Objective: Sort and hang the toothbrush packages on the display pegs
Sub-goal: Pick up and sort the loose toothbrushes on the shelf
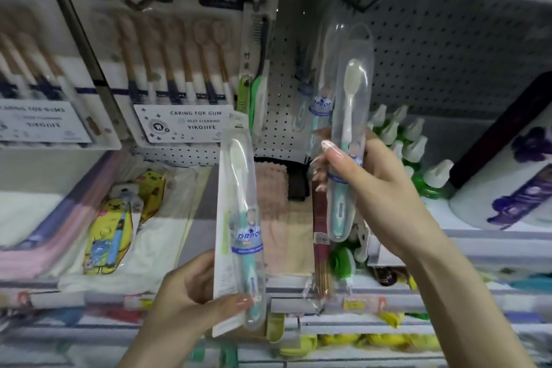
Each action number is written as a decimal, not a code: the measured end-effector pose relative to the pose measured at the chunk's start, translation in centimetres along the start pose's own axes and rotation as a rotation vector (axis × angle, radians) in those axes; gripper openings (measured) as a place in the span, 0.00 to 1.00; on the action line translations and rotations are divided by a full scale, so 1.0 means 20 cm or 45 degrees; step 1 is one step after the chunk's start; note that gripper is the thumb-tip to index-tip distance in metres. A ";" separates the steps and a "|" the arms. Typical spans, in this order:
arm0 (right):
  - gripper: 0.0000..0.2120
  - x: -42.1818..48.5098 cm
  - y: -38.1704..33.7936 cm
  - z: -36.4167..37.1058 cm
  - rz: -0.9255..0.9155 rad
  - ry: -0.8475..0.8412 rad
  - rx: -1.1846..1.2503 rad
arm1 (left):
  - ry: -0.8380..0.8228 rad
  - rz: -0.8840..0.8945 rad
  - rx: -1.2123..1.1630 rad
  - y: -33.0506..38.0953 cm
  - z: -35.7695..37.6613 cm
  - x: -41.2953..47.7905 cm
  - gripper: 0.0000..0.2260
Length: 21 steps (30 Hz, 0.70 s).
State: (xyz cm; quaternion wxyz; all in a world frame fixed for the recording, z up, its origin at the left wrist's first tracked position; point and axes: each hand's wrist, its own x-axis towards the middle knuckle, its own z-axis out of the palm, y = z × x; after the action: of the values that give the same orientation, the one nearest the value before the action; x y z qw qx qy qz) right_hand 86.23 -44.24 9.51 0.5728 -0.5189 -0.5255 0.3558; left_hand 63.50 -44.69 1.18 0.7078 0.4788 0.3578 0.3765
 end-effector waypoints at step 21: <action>0.24 0.12 -0.06 0.06 0.130 0.037 0.438 | 0.003 0.036 0.036 0.04 -0.01 -0.02 0.36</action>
State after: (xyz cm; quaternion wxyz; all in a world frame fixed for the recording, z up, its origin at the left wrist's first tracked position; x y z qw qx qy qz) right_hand 85.43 -41.89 11.08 0.6417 -0.4445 -0.4214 0.4615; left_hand 63.02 -44.77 1.86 0.6952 0.4933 0.3572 0.3819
